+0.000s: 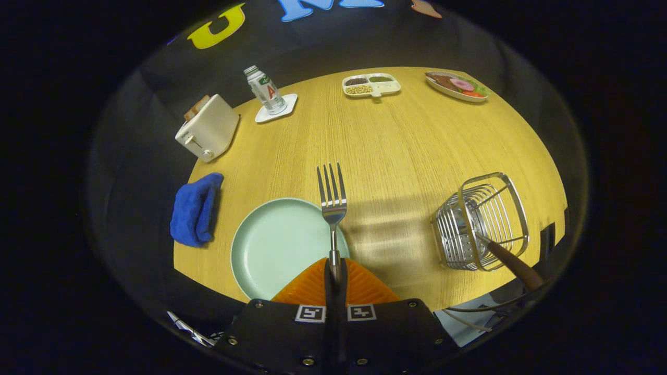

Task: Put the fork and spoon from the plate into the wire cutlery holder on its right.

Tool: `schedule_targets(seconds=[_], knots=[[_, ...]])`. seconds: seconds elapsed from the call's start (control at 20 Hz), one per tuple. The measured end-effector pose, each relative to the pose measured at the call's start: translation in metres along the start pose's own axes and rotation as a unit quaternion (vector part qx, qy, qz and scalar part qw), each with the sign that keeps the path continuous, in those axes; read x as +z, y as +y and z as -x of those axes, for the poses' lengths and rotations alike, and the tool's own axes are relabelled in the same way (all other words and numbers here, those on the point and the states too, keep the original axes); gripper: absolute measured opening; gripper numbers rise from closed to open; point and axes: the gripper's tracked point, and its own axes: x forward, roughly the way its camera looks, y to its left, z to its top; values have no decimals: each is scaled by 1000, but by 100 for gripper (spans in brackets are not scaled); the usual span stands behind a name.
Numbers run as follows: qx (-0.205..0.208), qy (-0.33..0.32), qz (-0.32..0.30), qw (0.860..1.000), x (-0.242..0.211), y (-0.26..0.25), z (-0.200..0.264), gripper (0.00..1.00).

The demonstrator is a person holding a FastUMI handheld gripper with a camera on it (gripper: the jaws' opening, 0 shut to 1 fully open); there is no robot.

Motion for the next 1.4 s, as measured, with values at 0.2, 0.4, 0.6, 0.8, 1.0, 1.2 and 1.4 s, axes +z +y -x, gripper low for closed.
schedule_targets(seconds=[0.2,0.4,0.6,0.8,1.0,1.2,1.4], knots=[[-14,-26,-17,999,7,-25,20,1],[-28,-44,-53,997,11,-51,40,1],[-49,-56,-93,993,10,-81,54,1],[-62,-55,-133,988,2,-104,64,1],[-60,-39,-157,985,-9,-106,66,1],[-61,-25,-162,985,-25,-107,68,1],[-73,-20,-171,982,-30,-113,68,3]])
